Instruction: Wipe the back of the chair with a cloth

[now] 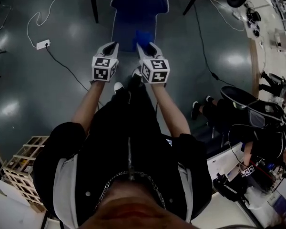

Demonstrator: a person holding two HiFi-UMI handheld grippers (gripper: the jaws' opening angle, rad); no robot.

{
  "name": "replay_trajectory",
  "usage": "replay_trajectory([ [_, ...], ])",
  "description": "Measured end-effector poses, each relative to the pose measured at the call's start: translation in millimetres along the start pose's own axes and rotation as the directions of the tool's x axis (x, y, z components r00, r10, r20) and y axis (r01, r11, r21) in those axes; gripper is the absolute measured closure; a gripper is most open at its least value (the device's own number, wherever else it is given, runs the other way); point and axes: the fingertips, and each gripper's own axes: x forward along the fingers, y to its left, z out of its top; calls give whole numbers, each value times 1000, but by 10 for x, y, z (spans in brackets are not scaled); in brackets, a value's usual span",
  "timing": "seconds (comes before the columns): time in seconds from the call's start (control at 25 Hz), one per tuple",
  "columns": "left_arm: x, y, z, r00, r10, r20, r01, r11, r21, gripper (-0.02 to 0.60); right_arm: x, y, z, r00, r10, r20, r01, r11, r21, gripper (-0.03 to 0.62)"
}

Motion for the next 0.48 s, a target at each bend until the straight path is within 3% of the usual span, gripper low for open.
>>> replay_trajectory([
  [0.48,862,171,478,999,46,-13,-46,999,1,571,563,-761,522,999,25,33,-25,1000,-10,496],
])
